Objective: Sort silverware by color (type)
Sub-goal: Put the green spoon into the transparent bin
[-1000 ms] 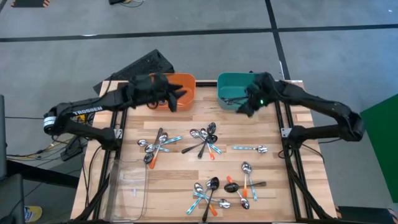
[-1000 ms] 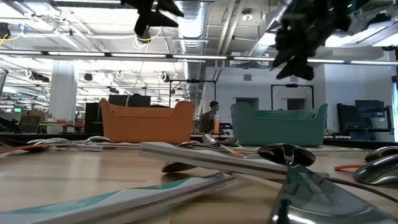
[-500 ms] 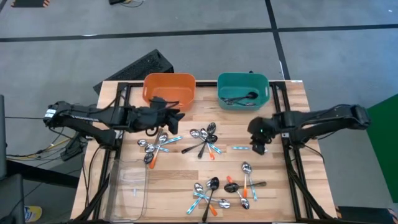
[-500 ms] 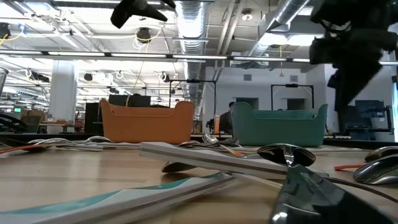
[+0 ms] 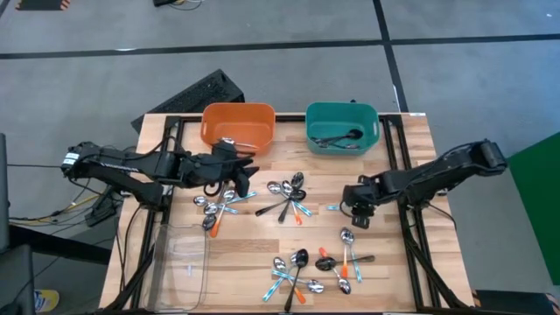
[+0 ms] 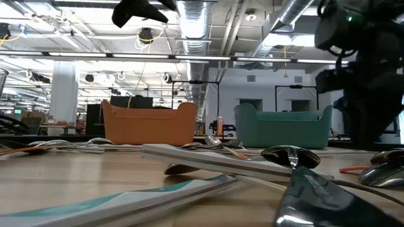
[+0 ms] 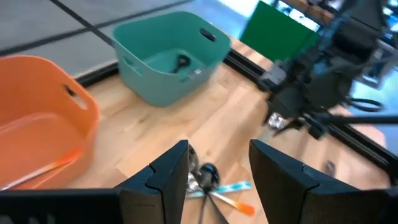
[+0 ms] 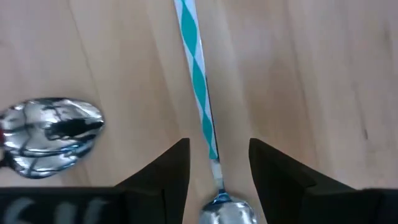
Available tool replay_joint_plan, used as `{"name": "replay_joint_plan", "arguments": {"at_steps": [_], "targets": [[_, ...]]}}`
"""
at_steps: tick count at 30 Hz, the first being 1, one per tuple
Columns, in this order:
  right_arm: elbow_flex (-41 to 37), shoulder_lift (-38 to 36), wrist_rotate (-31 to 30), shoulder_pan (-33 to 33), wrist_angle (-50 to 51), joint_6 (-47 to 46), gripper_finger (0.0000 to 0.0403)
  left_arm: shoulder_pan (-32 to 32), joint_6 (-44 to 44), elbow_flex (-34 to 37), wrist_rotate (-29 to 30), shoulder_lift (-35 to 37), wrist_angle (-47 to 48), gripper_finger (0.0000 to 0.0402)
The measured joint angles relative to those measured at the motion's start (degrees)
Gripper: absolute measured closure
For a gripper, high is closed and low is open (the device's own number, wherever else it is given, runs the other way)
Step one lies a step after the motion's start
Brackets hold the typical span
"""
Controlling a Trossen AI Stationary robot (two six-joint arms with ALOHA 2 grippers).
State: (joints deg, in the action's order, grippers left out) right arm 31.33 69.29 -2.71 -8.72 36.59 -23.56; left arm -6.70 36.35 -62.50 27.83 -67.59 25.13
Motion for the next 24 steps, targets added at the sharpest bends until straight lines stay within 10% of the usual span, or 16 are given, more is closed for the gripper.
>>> {"name": "replay_joint_plan", "arguments": {"at_steps": [8,17,24], "targets": [[0.54,9.32,-0.25,-1.37,-2.37,-1.75,0.0238,0.0,-2.61,0.02,-4.62,0.0,4.1,0.0246],[3.44,9.63,0.97,-1.07,-3.47,-15.47,0.0381,0.0,3.34,0.0,-0.43,-0.02,4.78,0.0246],[5.27,2.96,-0.36,1.75,-18.71,-22.88,0.0366,0.04,-5.65,0.0,-4.53,-0.02,-0.33,0.0246]]}}
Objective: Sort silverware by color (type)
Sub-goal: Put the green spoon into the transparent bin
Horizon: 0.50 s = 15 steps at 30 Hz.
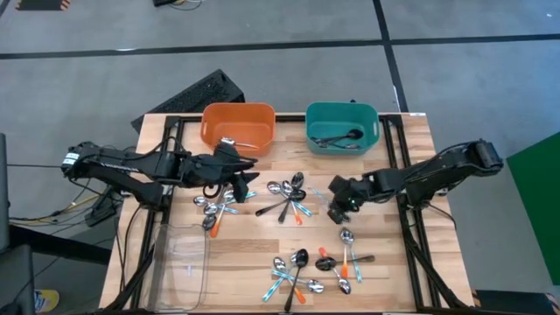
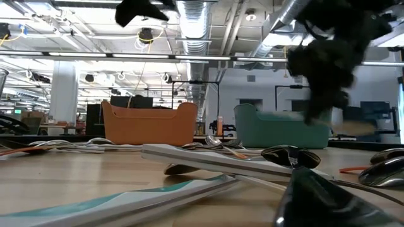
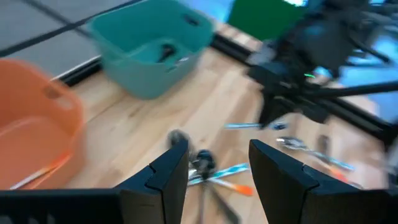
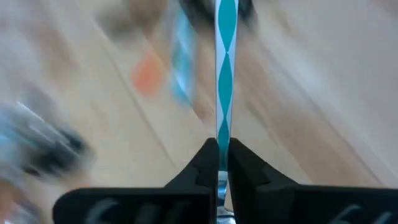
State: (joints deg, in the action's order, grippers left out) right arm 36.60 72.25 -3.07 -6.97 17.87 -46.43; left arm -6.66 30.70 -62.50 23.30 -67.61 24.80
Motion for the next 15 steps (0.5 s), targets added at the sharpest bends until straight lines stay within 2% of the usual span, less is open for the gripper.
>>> {"name": "replay_joint_plan", "arguments": {"at_steps": [3,7,8,12,15], "targets": [[0.15,-3.84,-0.68,1.23,-10.03,-1.58,0.0378,-0.04,-1.66,0.02,-1.37,0.0,-3.63,0.0246],[0.25,-7.25,-1.0,2.16,-22.39,1.33,0.0387,1.07,-1.88,0.0,1.47,0.0,-7.93,0.0246],[0.24,-7.71,-1.03,2.3,-25.5,2.46,0.0387,1.8,-2.65,0.0,-0.65,0.0,-9.64,0.0246],[0.28,-8.94,-0.35,2.73,-33.65,5.13,0.0387,3.2,-7.77,-0.08,-15.95,-1.98,-20.26,0.0246],[0.28,-8.36,1.82,2.72,-39.34,9.32,0.0387,3.06,-8.61,-0.12,-19.22,-4.71,-27.27,0.0246]]}}
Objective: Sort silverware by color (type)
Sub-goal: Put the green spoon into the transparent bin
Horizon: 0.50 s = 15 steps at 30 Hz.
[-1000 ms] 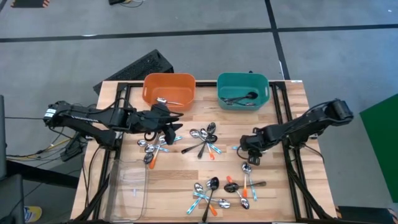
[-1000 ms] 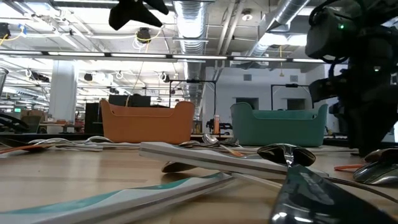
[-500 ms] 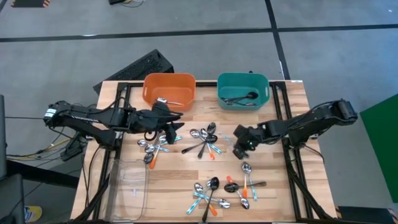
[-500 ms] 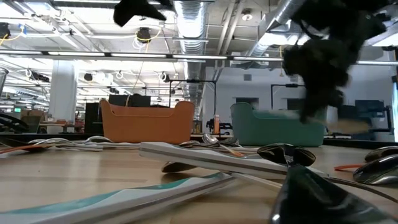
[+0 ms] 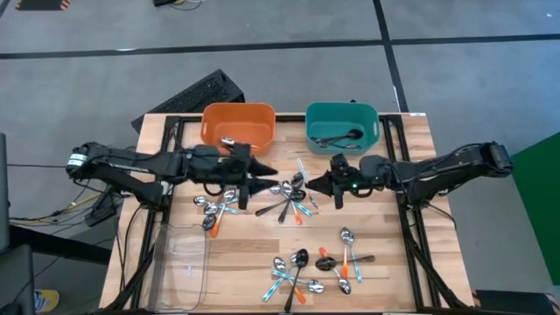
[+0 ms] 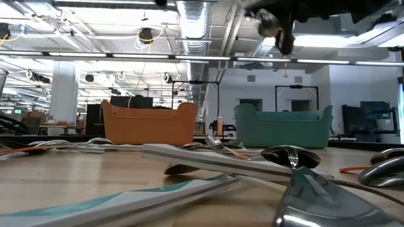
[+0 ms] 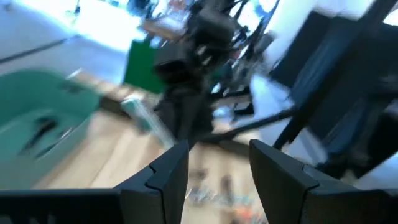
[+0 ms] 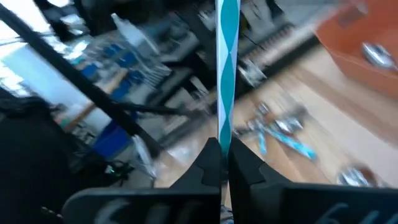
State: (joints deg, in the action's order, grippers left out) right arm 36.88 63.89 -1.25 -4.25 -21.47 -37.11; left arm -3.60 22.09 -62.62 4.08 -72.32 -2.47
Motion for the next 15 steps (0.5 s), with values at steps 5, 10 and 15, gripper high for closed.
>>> {"name": "replay_joint_plan", "arguments": {"at_steps": [5,10,15], "targets": [[3.18,2.07,0.37,-0.74,-1.32,2.06,0.0387,0.15,0.63,0.17,1.49,-4.79,-6.01,0.0234],[7.1,4.82,-0.49,-2.14,-1.59,7.59,0.0387,0.16,1.03,0.12,4.26,-6.66,-8.99,0.0204],[8.61,5.22,-3.06,-2.01,2.44,8.68,0.0387,0.79,-0.11,0.12,7.95,-6.61,-8.49,0.0195]]}}
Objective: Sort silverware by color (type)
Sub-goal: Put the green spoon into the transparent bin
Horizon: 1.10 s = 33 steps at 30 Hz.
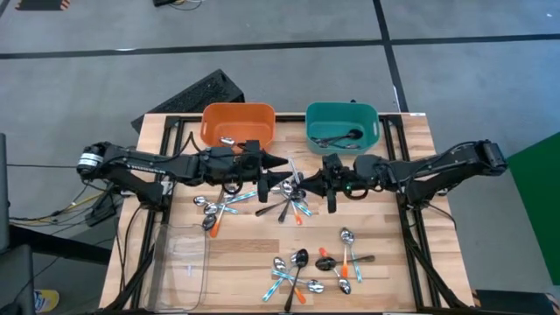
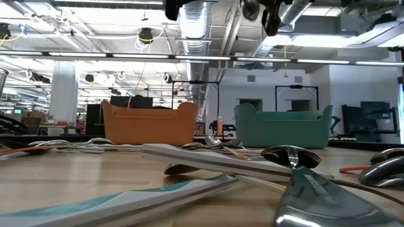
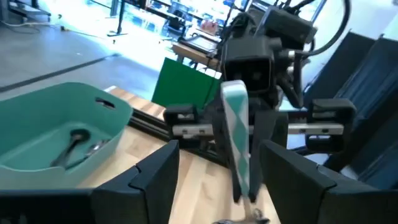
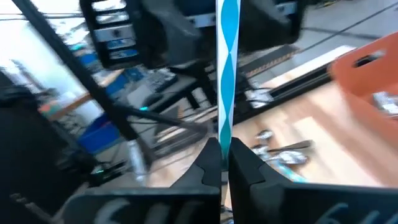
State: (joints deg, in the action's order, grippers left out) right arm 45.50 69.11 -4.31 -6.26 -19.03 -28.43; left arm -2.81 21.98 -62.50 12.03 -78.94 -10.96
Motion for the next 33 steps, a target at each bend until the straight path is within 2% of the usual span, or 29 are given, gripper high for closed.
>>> {"name": "replay_joint_plan", "arguments": {"at_steps": [3,7,10,17,21,24,27,33], "targets": [[0.06,0.25,-0.38,0.45,0.52,3.21,0.0387,0.47,-0.33,0.0,-0.41,0.01,-0.75,0.0205],[0.15,0.61,-0.42,1.11,0.86,6.32,0.0387,0.63,-1.52,0.01,2.42,-1.12,-2.43,0.0238],[0.09,0.71,-0.31,2.31,0.87,6.88,0.0387,1.22,-4.0,-0.07,0.22,-2.69,-7.42,0.0273],[0.11,0.44,0.11,4.48,0.38,8.23,0.0379,2.61,-3.54,-0.02,-0.06,-2.74,-7.27,0.038],[0.11,0.43,-0.15,4.94,0.21,7.14,0.0343,3.83,-2.66,-0.02,-2.64,-2.01,-6.21,0.0384],[0.11,0.43,-0.17,5.81,1.09,4.08,0.0311,4.85,-0.66,0.02,-4.26,-0.43,-0.19,0.0384],[0.11,0.41,-0.43,7.3,2.75,1.77,0.0286,6.37,1.4,0.02,-3.39,2.58,9.76,0.0384],[0.11,0.41,-3.85,9.73,13.67,-5.19,0.0268,8.83,8.44,-0.02,-4.45,11.42,31.84,0.0384]]}}
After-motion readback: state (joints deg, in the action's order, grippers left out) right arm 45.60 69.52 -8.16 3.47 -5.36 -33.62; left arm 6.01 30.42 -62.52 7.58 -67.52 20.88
